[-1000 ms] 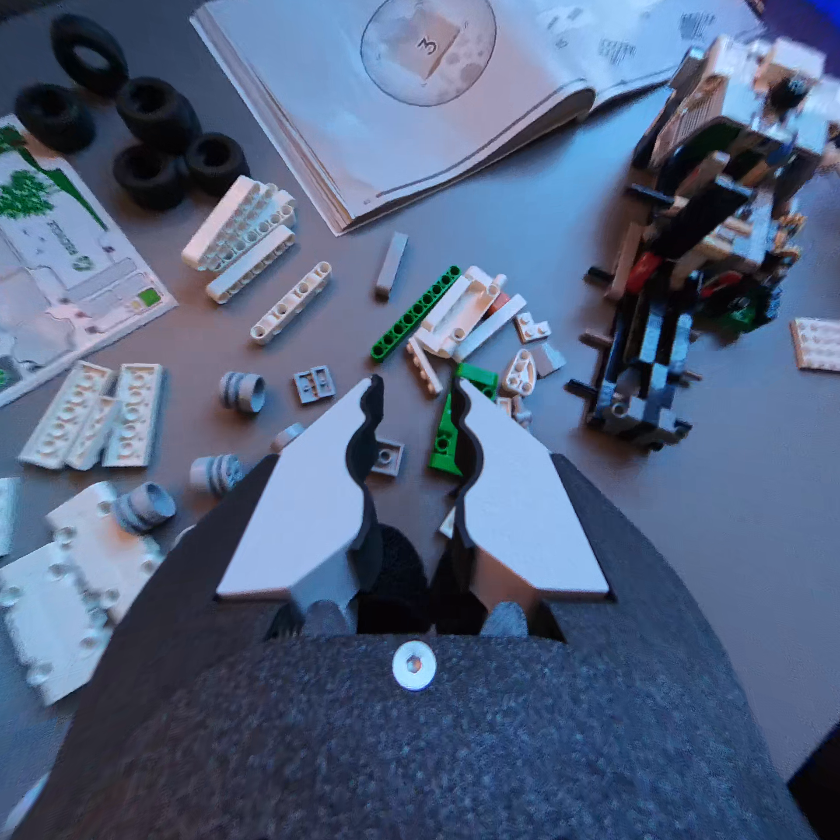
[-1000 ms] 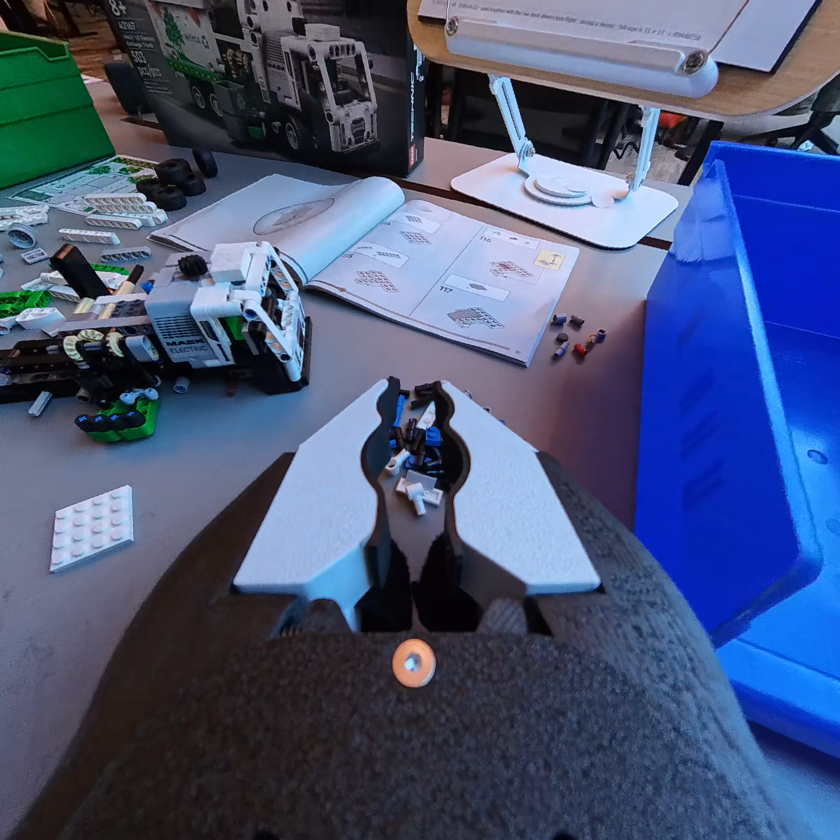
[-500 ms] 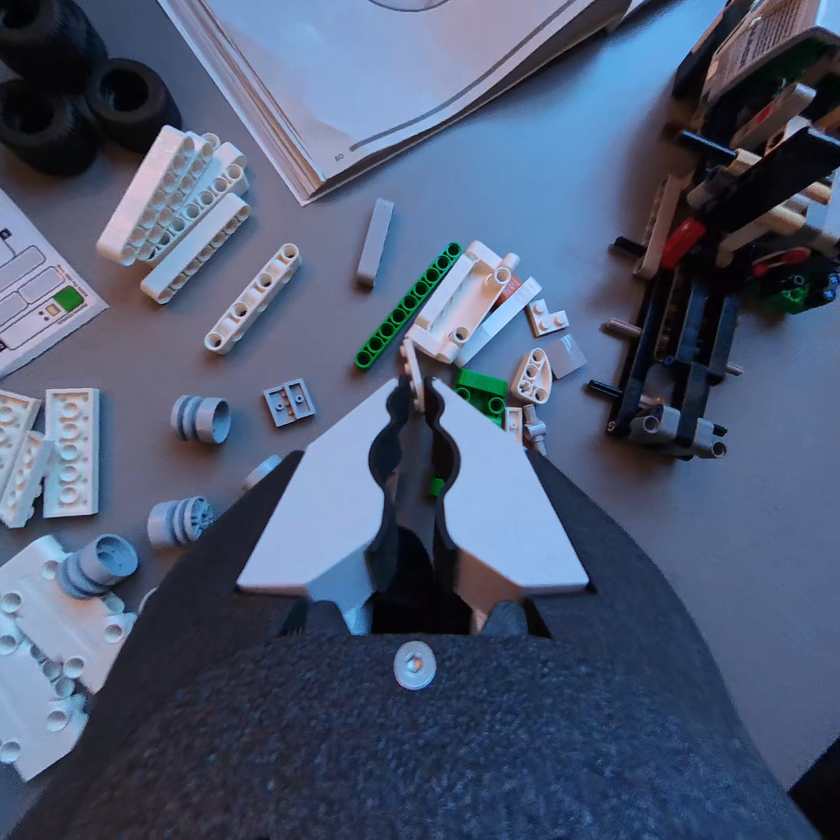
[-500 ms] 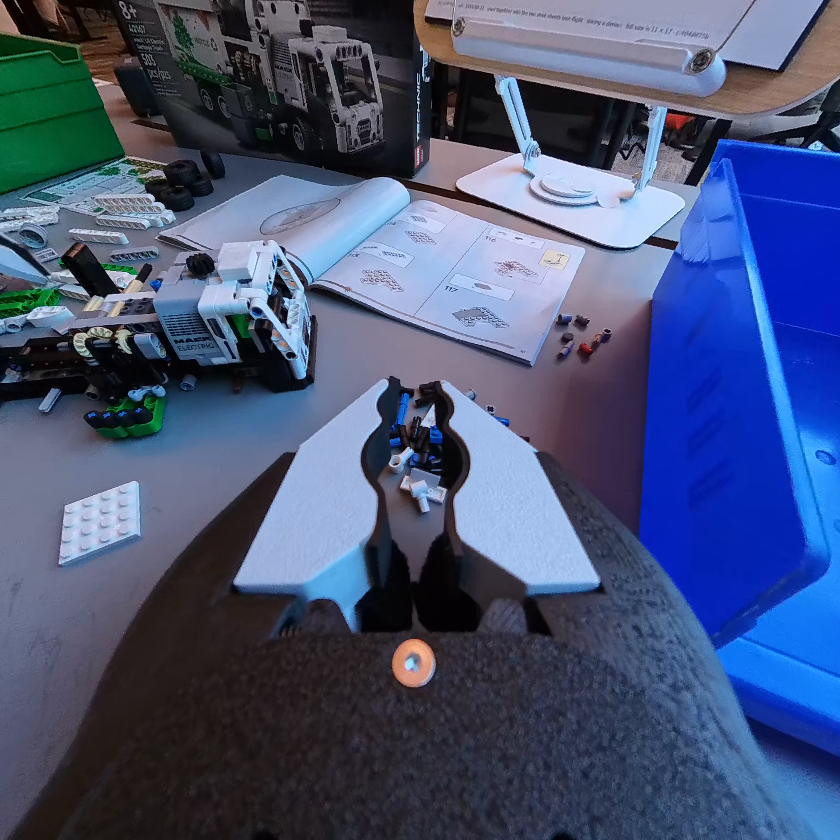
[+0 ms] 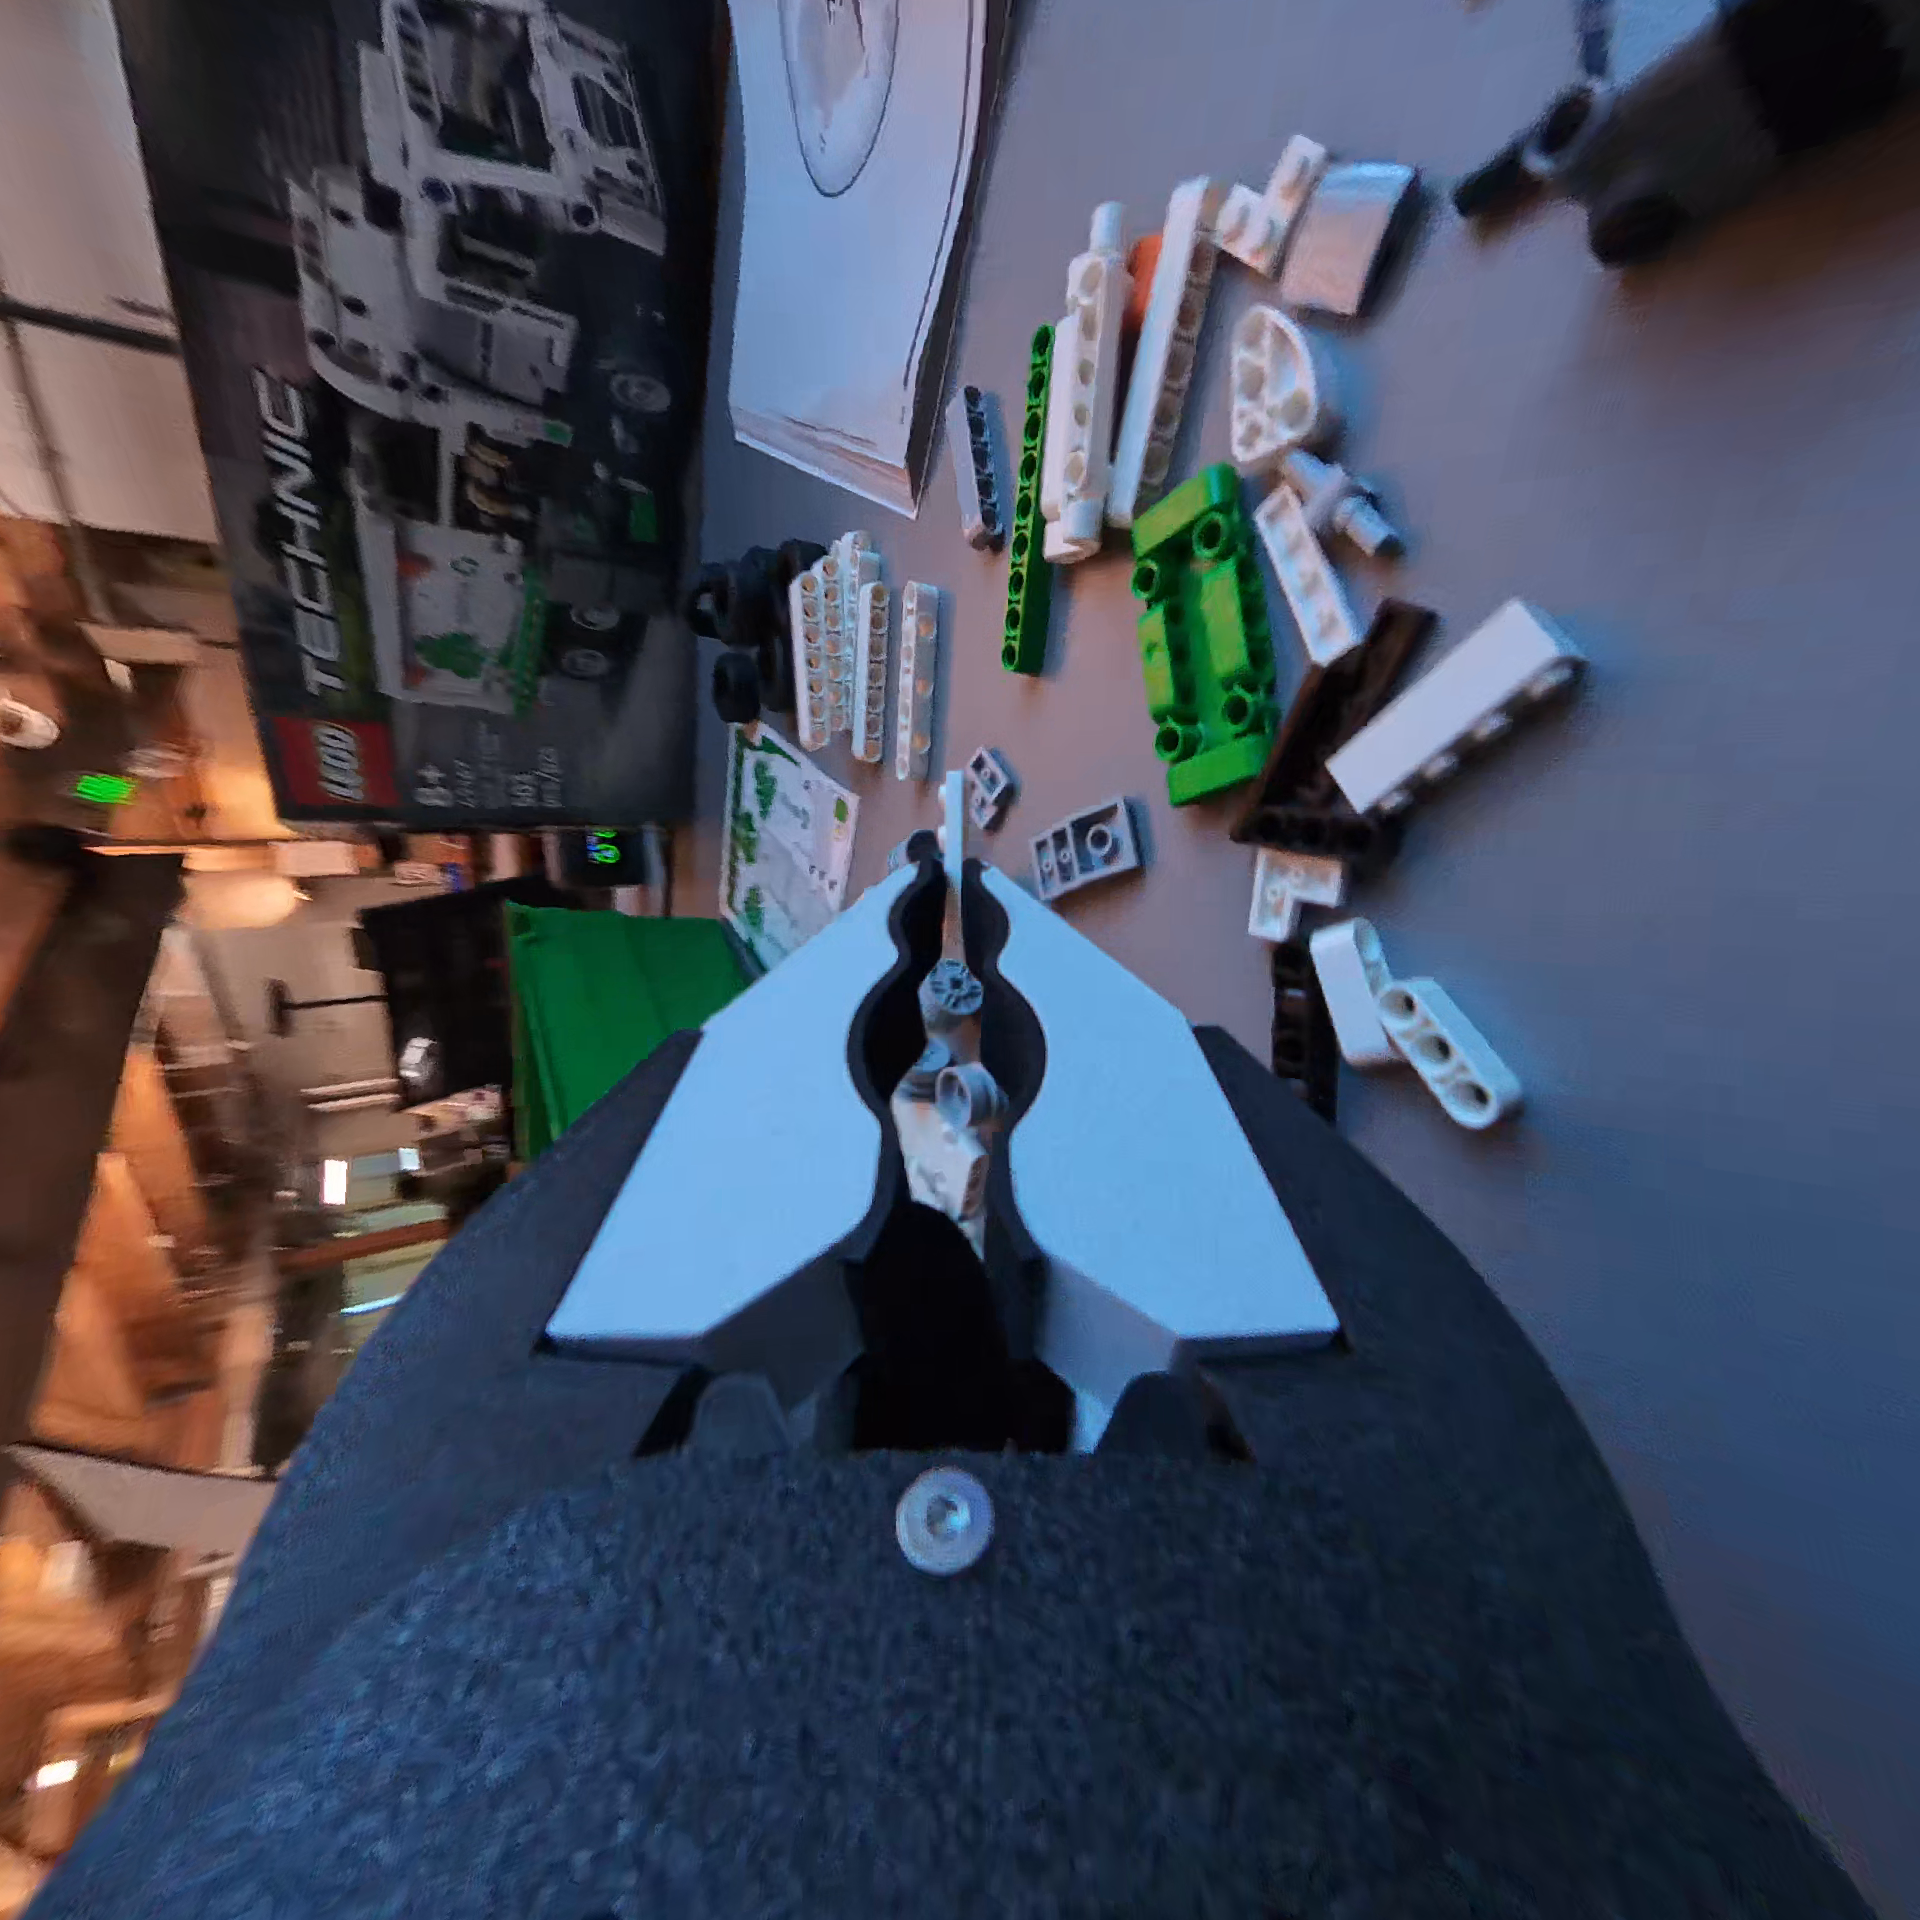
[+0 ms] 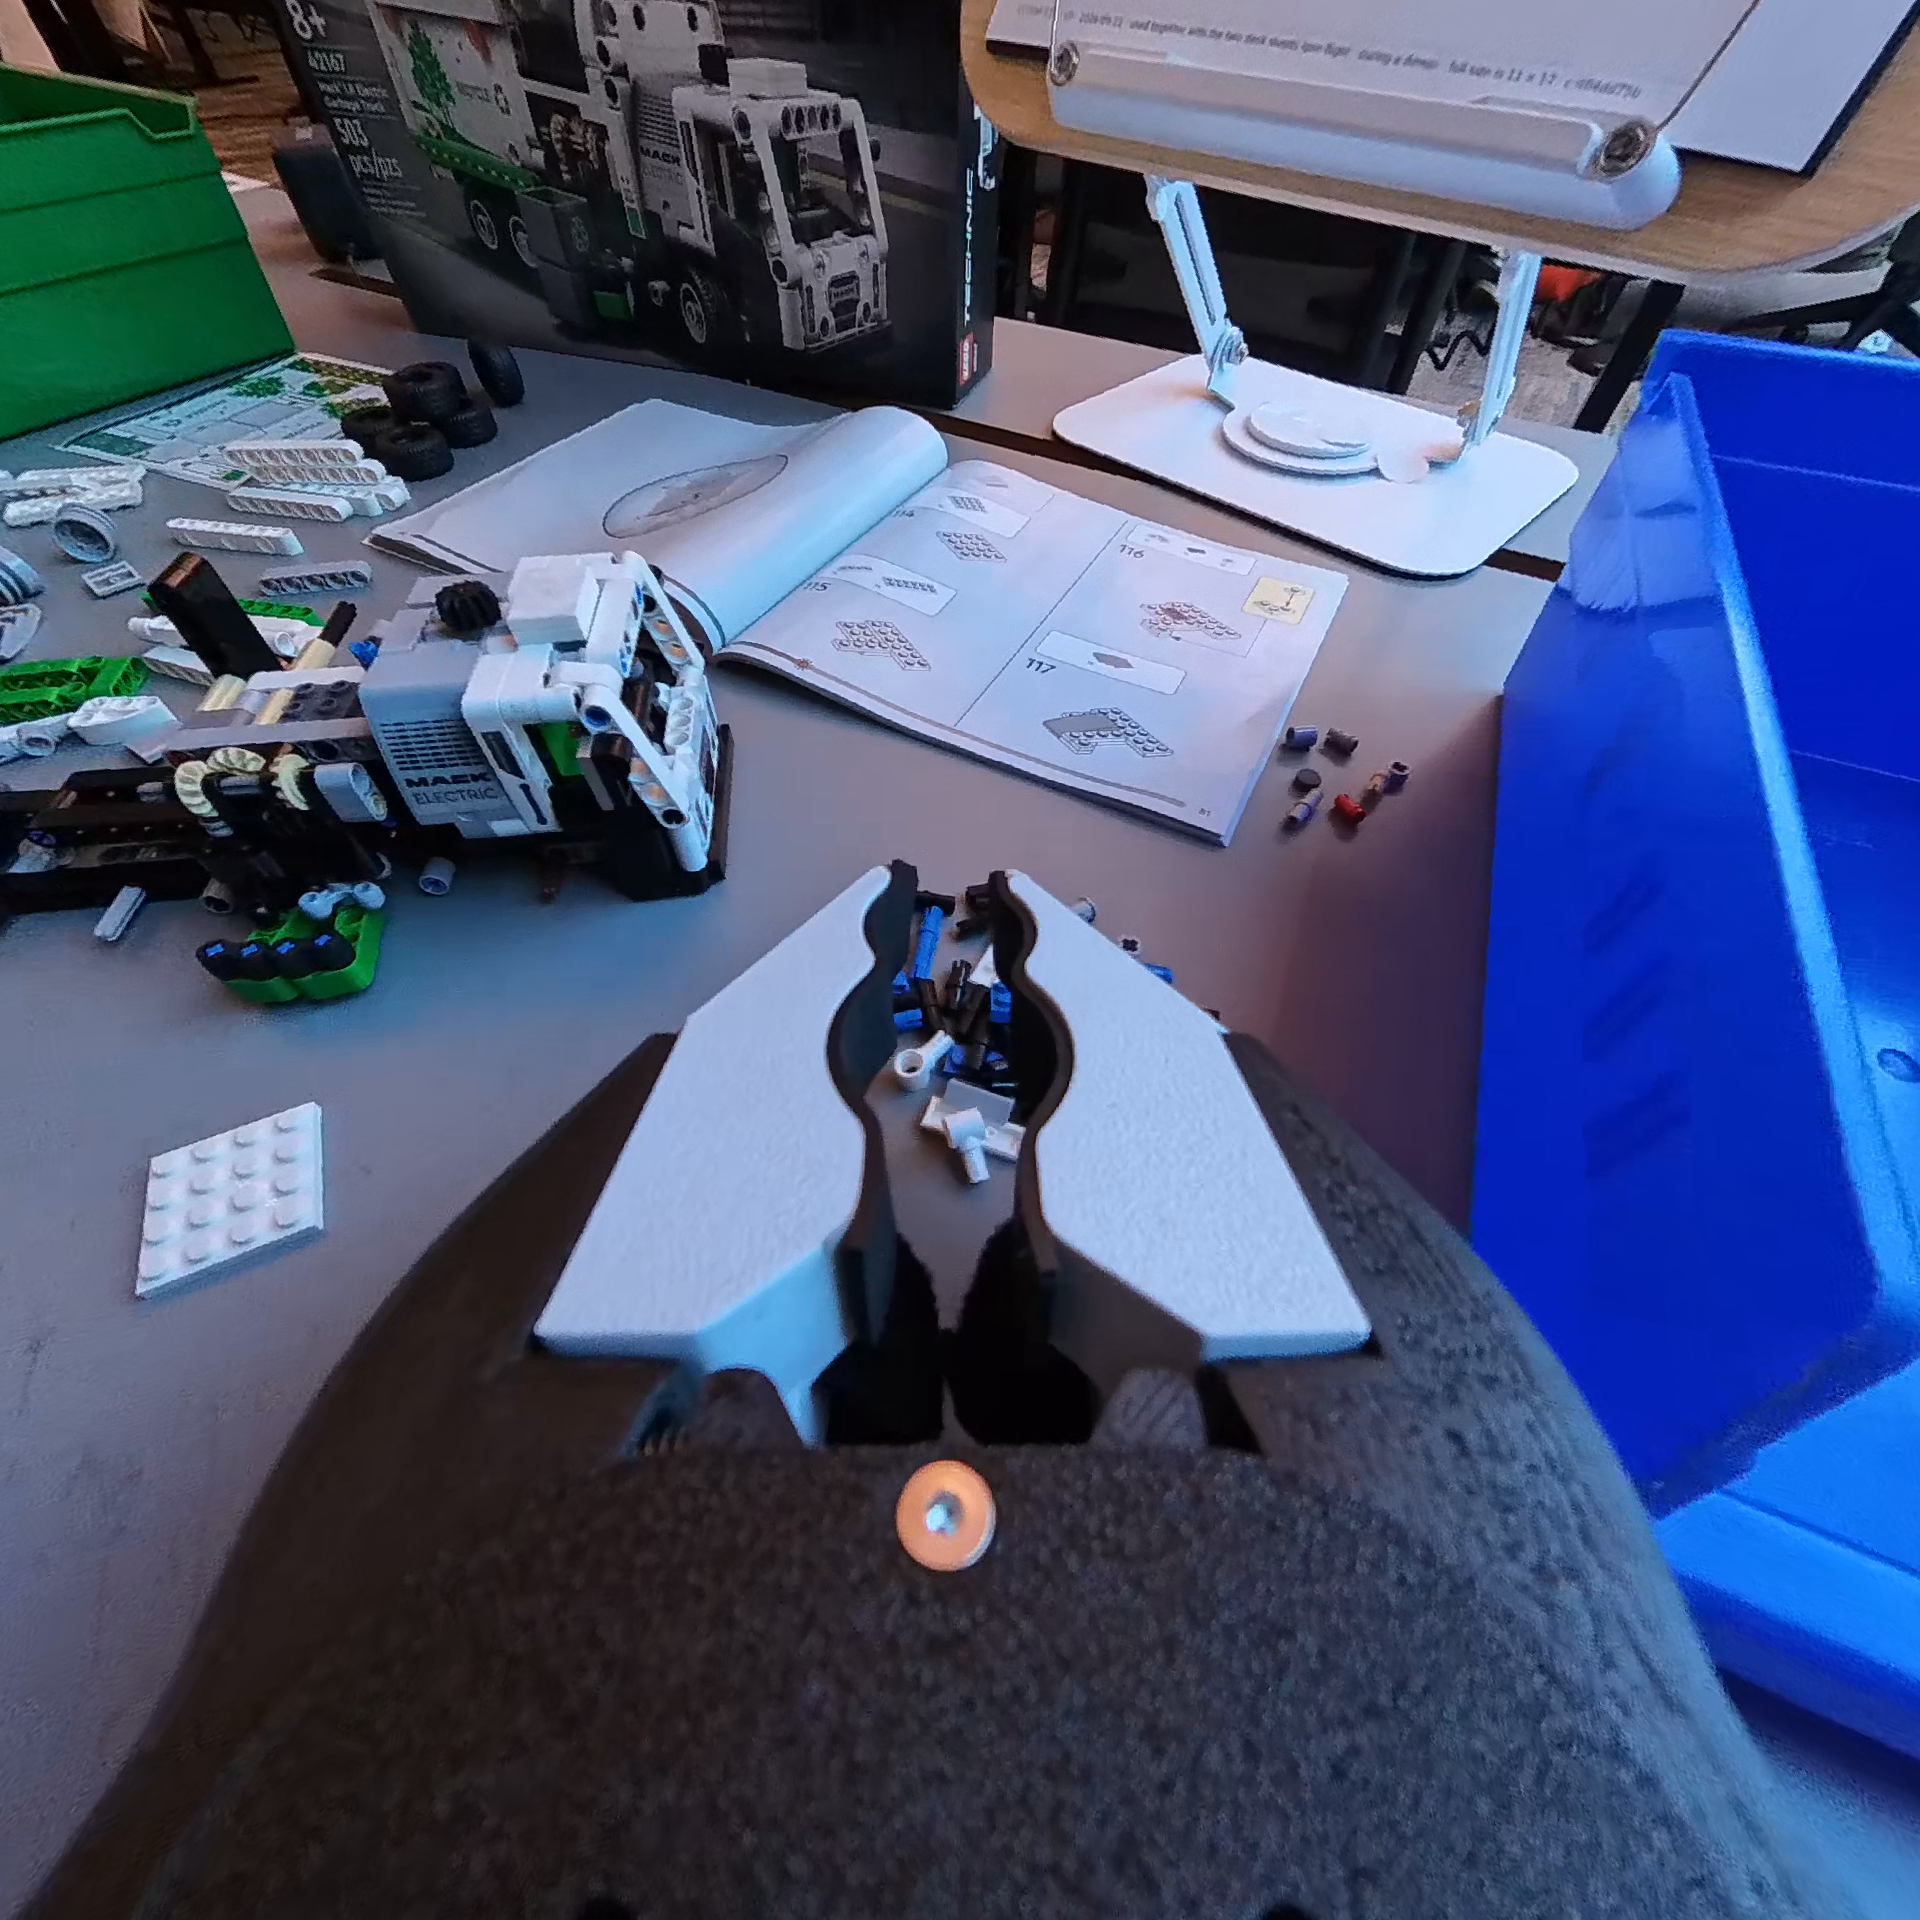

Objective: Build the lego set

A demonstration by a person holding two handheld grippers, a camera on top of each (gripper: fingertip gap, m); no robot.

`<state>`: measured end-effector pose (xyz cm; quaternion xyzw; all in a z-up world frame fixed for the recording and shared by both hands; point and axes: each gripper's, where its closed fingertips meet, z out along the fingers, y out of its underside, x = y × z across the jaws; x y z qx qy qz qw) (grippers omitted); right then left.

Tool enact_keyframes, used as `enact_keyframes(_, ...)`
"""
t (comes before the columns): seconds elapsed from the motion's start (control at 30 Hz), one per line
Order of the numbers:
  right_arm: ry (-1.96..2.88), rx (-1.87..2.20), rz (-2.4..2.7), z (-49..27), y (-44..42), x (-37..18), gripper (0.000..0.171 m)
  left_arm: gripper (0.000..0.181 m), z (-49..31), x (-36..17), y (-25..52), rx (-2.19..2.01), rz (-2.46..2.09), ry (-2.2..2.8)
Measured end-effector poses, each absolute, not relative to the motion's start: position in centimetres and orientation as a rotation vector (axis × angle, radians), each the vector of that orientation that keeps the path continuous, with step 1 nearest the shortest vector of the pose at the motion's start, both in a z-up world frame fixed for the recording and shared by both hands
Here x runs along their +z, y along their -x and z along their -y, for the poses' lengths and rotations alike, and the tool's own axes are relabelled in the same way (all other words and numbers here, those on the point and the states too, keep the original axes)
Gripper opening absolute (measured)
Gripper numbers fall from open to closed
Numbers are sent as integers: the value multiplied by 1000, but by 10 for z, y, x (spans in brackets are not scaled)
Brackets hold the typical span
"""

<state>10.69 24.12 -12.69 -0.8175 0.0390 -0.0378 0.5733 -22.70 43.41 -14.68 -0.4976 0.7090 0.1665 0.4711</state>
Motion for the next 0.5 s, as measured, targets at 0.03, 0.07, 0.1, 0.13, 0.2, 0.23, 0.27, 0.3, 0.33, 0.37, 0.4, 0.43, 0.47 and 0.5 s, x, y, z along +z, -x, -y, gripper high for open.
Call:
enact_keyframes(0.03, 1918, -90, -90, -241, -107, -127, 14, 1, -431, -146, 230, 449, -1747, 1179)
enact_keyframes(0.07, 1921, -92, -90, -241, -107, -128, 14, 1, -428, -146, 232, 479, -1752, 1158)
enact_keyframes(0.1, 1921, -94, -90, -241, -107, -128, 13, 1, -425, -145, 233, 485, -1748, 1150)
enact_keyframes(0.13, 1922, -94, -90, -241, -106, -128, 13, 1, -419, -145, 232, 457, -1747, 1154)
enact_keyframes(0.2, 1921, -96, -88, -241, -106, -128, 13, 1, -403, -148, 225, 345, -1751, 1195)
enact_keyframes(0.23, 1923, -97, -87, -242, -106, -128, 13, 1, -392, -150, 220, 267, -1755, 1216)
enact_keyframes(0.27, 1924, -101, -86, -242, -106, -128, 13, 1, -379, -153, 215, 175, -1768, 1246)
enact_keyframes(0.3, 1927, -108, -83, -242, -107, -129, 13, 1, -366, -156, 211, 87, -1776, 1276)
enact_keyframes(0.33, 1929, -116, -81, -242, -107, -129, 13, 1, -354, -157, 206, 8, -1779, 1296)
enact_keyframes(0.37, 1931, -123, -80, -241, -107, -130, 13, 1, -341, -159, 202, -77, -1796, 1320)
enact_keyframes(0.4, 1933, -127, -80, -240, -106, -131, 13, 1, -327, -165, 199, -155, -1831, 1355)
enact_keyframes(0.43, 1932, -127, -80, -239, -106, -131, 13, 1, -317, -169, 197, -200, -1860, 1375)
enact_keyframes(0.47, 1929, -123, -81, -238, -105, -131, 12, 1, -311, -172, 196, -219, -1878, 1366)
enact_keyframes(0.5, 1927, -118, -81, -238, -104, -130, 12, 1, -306, -175, 195, -219, -1902, 1345)
